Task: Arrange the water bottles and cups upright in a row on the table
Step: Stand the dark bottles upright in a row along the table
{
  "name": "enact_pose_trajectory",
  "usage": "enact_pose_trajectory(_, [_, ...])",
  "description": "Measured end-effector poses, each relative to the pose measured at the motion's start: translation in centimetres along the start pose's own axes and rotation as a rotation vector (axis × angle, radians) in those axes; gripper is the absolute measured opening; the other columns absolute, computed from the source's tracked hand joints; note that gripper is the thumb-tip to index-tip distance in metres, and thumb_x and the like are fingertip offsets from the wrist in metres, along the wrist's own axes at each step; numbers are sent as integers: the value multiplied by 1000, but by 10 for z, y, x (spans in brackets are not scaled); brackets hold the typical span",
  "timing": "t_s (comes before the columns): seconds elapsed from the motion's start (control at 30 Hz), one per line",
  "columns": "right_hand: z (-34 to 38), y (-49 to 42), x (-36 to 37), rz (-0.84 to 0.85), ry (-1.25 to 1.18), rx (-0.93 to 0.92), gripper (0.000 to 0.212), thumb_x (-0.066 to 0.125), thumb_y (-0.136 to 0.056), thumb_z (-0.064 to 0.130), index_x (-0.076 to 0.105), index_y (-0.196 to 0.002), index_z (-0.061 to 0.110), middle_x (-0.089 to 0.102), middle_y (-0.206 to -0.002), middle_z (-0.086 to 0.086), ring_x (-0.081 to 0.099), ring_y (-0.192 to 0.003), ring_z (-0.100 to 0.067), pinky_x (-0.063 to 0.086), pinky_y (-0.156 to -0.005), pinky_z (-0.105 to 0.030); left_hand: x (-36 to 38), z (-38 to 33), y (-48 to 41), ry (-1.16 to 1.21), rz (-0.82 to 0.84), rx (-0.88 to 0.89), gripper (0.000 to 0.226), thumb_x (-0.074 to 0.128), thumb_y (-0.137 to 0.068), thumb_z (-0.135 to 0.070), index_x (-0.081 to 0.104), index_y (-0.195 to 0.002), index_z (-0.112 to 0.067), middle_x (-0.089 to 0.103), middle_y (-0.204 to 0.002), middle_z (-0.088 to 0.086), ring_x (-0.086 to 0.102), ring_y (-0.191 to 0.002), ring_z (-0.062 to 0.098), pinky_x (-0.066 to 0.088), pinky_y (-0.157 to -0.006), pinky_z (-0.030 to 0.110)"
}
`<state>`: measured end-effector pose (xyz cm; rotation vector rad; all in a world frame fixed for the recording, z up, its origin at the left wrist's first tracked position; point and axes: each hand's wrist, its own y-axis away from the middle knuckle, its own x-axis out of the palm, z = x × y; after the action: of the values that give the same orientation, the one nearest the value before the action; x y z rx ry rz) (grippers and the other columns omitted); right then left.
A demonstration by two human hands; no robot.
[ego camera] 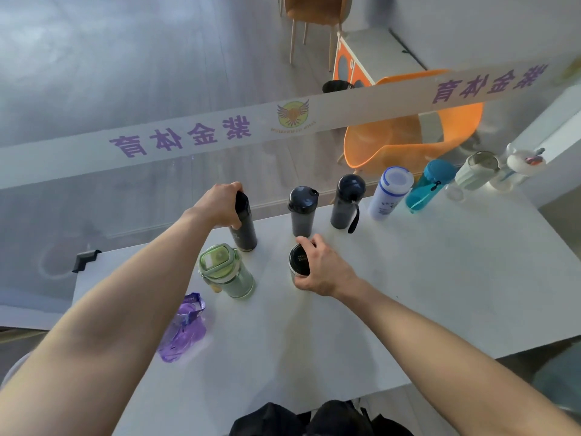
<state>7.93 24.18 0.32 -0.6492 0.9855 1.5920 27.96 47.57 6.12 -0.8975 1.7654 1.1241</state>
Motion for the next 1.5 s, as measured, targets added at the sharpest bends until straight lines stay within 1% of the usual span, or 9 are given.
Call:
enact_pose_trajectory(0.17, [36,-48,3,27,-23,-36,90,82,-86,42,34,-155,10,45,-145,-11,59,-128,-36,51,-107,-43,-4,36,14,38,-20,-43,68,94,-62,-16,56,-118,-25,65,-104,4,64,-93,29,54,-63,37])
enact_pose_trajectory(0.33, [65,-99,5,65,-58,-31,90,80,-88,45,31,-159,20,40,-140,-11,60,-127,-39,50,-110,-47,-8,59,19,36,-7,-58,69,93,-60,-16,55,-117,-26,65,-102,5,63,-92,31,56,-61,38])
enact_pose_trajectory(0.43, [77,-123,5,84,-62,-7,93,82,-88,44,27,-161,26,39,-146,-10,61,-129,-41,49,-112,-52,-6,68,18,52,-5,-49,67,92,-59,-16,55,-114,-27,65,-98,4,64,-89,30,53,-57,35])
enact_pose_trajectory(0.73, [94,-151,7,41,-62,35,96,87,-83,43,30,-159,26,42,-141,-9,62,-127,-40,51,-110,-51,-4,68,18,23,-23,-6,70,94,-57,-21,55,-115,-23,66,-98,6,63,-89,35,61,-72,47])
enact_pose_trajectory(0.9, [86,-152,1,10,-19,53,91,86,-84,43,33,-156,25,43,-138,-9,64,-122,-39,52,-106,-48,-7,67,21,-9,-13,13,65,92,-61,-17,55,-113,-20,65,-97,6,63,-89,34,60,-71,48])
enact_pose_trajectory(1.03, [81,-150,2,-21,-2,81,91,87,-81,49,35,-151,23,43,-134,-10,65,-116,-40,54,-103,-50,-11,67,23,-17,-5,-4,62,91,-59,-19,53,-107,-24,63,-93,3,63,-83,32,60,-64,46])
enact_pose_trajectory(1.17, [83,-150,5,-48,-4,103,95,88,-78,52,35,-150,20,43,-134,-11,64,-119,-41,53,-105,-50,-15,67,23,-27,12,-17,61,91,-58,-19,55,-106,-25,62,-91,2,65,-81,30,62,-61,46])
enact_pose_trajectory(1.33, [82,-150,4,-32,-16,73,96,88,-80,52,34,-153,22,43,-137,-9,64,-120,-40,53,-105,-48,-16,69,24,-10,39,-19,65,92,-62,-12,55,-113,-26,62,-98,1,64,-89,30,63,-67,47])
enact_pose_trajectory(1.5, [82,-151,2,9,-5,49,98,88,-81,52,31,-157,27,43,-142,-7,64,-123,-40,52,-108,-52,-16,72,26,-10,42,7,70,93,-65,-11,54,-121,-25,64,-111,3,61,-98,32,60,-73,46])
